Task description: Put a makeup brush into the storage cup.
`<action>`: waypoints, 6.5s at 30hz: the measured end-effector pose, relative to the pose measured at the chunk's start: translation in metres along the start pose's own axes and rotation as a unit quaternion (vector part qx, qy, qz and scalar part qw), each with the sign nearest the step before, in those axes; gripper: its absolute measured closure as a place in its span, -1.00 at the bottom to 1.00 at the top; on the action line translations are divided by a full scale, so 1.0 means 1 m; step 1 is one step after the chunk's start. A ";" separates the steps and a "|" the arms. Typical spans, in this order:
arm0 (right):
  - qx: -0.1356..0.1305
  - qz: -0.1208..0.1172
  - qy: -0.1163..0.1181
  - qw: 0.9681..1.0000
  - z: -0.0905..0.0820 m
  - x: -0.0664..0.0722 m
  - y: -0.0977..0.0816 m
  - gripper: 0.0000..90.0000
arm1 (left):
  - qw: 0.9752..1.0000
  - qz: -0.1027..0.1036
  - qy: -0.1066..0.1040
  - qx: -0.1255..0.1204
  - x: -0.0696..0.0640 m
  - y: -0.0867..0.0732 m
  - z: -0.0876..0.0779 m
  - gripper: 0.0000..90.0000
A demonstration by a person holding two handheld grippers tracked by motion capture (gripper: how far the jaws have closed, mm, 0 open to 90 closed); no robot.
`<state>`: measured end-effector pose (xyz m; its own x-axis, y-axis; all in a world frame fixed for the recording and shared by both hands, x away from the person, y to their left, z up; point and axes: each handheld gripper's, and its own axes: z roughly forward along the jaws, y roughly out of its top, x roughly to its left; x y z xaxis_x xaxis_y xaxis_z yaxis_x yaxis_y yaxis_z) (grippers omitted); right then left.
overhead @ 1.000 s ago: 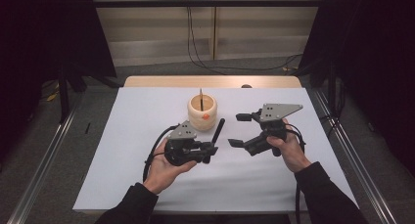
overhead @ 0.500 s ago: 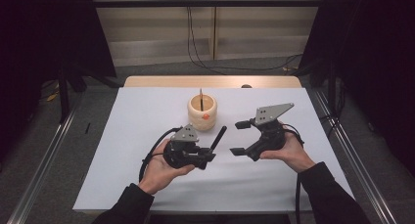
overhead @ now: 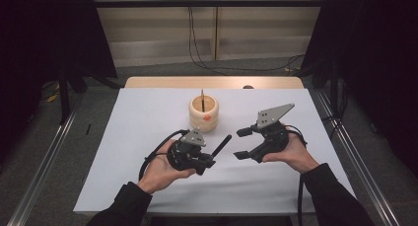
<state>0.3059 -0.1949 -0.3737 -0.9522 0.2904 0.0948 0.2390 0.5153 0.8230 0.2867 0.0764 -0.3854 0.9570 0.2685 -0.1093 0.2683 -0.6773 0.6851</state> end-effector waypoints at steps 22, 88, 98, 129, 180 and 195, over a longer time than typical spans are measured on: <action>0.087 -0.025 0.050 0.995 0.011 0.007 -0.002 -0.05 | 0.996 0.027 -0.006 0.084 -0.009 0.002 0.015 0.73; 0.240 -0.077 0.113 0.961 0.045 0.022 0.000 0.73 | 0.977 0.101 -0.042 0.182 -0.019 0.015 0.038 0.73; 0.241 -0.089 0.120 0.959 0.053 0.026 0.003 0.72 | 0.977 0.103 -0.038 0.181 -0.023 0.018 0.040 0.73; 0.206 -0.077 0.105 0.970 0.042 0.019 0.002 0.78 | 0.996 0.065 -0.007 0.063 -0.012 0.006 0.030 -0.42; 0.052 0.013 0.017 0.998 0.007 -0.001 -0.020 0.78 | 0.980 -0.047 0.077 -0.175 0.006 -0.041 -0.003 -0.95; -0.011 -0.002 0.026 1.000 0.002 0.005 -0.016 0.78 | 0.974 -0.046 0.064 -0.214 0.005 -0.041 -0.009 -0.93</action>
<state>0.2973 -0.2001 -0.3877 -0.9618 0.2459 0.1203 0.2321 0.4990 0.8350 0.2795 0.1115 -0.4072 0.9025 0.4158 -0.1125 0.2558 -0.3071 0.9167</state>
